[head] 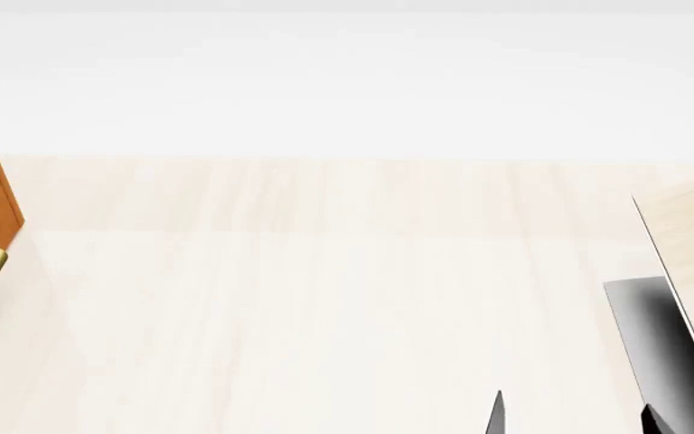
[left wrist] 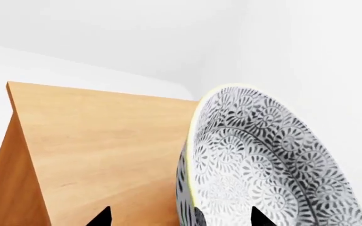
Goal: Close the top drawer of the cabinet and put the bowl on top of it.
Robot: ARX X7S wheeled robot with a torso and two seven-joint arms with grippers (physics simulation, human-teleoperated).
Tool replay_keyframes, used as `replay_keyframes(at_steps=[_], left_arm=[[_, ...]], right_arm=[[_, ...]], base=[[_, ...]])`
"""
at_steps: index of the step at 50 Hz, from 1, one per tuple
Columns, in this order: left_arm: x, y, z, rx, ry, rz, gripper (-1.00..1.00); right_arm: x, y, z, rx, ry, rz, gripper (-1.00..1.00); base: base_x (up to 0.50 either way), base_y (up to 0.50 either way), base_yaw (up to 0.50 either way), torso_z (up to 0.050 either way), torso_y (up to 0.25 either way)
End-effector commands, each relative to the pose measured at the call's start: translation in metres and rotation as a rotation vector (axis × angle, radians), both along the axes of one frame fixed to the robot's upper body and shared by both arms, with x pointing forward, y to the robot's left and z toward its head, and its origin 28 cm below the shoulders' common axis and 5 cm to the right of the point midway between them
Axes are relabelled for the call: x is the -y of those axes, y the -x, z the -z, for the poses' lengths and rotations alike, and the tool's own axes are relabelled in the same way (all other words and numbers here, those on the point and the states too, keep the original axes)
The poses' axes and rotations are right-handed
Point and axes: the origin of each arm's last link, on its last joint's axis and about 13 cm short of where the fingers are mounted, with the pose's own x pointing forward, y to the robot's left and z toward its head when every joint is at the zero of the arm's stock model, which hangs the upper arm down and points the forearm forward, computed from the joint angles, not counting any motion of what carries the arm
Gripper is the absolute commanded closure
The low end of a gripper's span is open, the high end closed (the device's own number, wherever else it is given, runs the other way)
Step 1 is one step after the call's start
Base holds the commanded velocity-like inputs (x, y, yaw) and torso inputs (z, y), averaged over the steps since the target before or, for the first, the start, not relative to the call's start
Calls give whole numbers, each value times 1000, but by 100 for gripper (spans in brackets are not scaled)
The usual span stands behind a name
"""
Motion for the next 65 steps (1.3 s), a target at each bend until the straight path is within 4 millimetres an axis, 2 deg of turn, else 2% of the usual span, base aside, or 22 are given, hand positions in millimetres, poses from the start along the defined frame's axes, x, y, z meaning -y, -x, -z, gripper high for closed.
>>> replay_keyframes(at_steps=[1,9,23,44,65], left_arm=[[3,1,-2,-2,-4,28,-100],[6,2,-3,9,3,58,-100],[8,17,-15,39,2,80,-100],[6,25,-16,63,-1,90,-100],[19,41,-13,97,-41,129,-100]], right_arm=[[1,1,1,0,-2,0,-100],[1,3,0,3,-5,2,-100],[1,3,-1,9,-2,-7,-100],[1,3,0,8,1,-11,-100],[2,3,3,6,-4,-13,-100]], base=[[0,0,0,0,0],[0,0,0,0,0],[0,0,0,0,0],[0,0,0,0,0],[0,0,0,0,0]])
